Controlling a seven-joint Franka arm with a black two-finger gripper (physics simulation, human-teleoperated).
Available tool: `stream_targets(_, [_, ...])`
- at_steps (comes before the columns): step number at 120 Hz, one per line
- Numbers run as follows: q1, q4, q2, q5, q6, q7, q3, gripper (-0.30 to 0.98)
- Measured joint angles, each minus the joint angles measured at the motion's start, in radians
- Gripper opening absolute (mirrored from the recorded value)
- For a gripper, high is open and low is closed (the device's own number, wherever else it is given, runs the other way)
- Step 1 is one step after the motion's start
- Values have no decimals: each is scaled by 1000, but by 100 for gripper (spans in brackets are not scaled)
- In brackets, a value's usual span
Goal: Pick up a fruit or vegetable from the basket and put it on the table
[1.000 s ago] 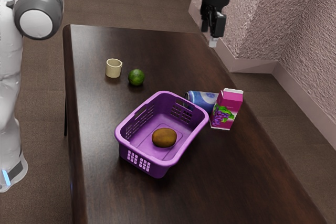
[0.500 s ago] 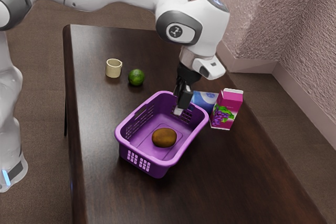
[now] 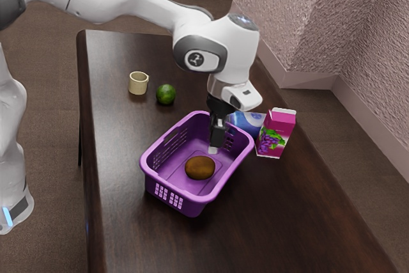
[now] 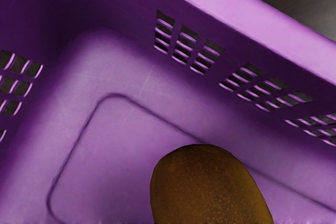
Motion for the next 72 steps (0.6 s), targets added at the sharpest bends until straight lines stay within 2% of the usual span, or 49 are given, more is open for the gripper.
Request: stream_targets(72, [0,-123,-5,-43,127,15,-15,69])
